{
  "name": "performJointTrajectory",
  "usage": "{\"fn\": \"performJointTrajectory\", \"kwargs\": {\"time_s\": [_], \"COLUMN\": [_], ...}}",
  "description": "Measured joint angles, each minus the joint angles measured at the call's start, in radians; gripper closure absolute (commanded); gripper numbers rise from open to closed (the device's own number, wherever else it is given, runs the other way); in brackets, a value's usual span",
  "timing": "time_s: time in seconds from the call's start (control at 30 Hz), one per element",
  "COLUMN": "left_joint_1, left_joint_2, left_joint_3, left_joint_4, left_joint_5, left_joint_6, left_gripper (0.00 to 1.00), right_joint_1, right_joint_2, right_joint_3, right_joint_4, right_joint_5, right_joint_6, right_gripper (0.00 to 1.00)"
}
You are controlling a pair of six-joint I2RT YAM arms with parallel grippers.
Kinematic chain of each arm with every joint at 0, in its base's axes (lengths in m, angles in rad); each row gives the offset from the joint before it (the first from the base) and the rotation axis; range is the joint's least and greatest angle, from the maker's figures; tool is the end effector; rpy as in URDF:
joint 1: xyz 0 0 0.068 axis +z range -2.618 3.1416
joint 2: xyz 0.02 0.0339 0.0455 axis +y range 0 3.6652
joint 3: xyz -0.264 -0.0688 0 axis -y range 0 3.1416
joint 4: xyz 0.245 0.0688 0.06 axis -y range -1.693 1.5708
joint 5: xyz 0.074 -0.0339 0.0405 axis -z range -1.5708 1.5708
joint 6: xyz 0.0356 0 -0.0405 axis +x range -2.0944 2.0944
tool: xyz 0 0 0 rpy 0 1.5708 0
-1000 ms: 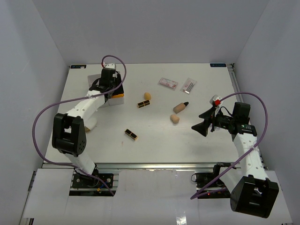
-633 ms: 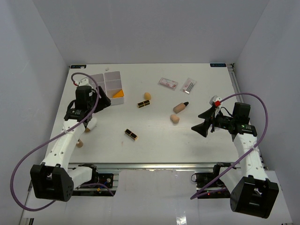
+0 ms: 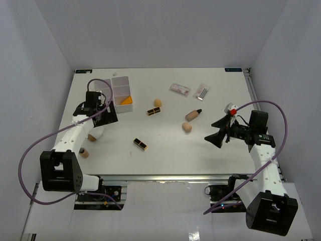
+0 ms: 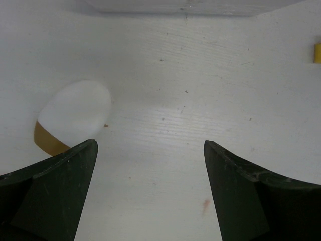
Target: Organize the makeup
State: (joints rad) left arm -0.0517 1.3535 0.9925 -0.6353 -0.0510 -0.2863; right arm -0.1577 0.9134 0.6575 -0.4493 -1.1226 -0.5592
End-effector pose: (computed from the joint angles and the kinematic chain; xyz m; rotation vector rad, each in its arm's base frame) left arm 0.2727 -0.0123 0.2489 -0.3195 2.5464 -0.0630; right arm 0.1818 0.0036 0.2605 -0.8989 1.7121 0.7924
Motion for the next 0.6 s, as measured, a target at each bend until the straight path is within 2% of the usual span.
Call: {"fn": "performJointTrajectory", "kwargs": {"time_s": [0.3,0.6], "left_joint_1": [0.000,0.000], "left_joint_2": [-0.063,0.064], "left_joint_3": [0.000,-0.027], "left_joint_4": [0.009,0.006], "left_joint_5": [-0.033,-0.068], "left_joint_6": [0.386,0.568], "left_gripper": [0.02,0.02], "right_joint_1": [0.000,0.000], "right_joint_2": [0.026,0.027], "right_joint_3": [0.000,0.000], "right_joint_4": [-0.011,-0.026], "right_joint_5": [-0.010,-0.010], "right_joint_6": [-0.004,-0.024], "right_gripper": [0.04,0.04]}}
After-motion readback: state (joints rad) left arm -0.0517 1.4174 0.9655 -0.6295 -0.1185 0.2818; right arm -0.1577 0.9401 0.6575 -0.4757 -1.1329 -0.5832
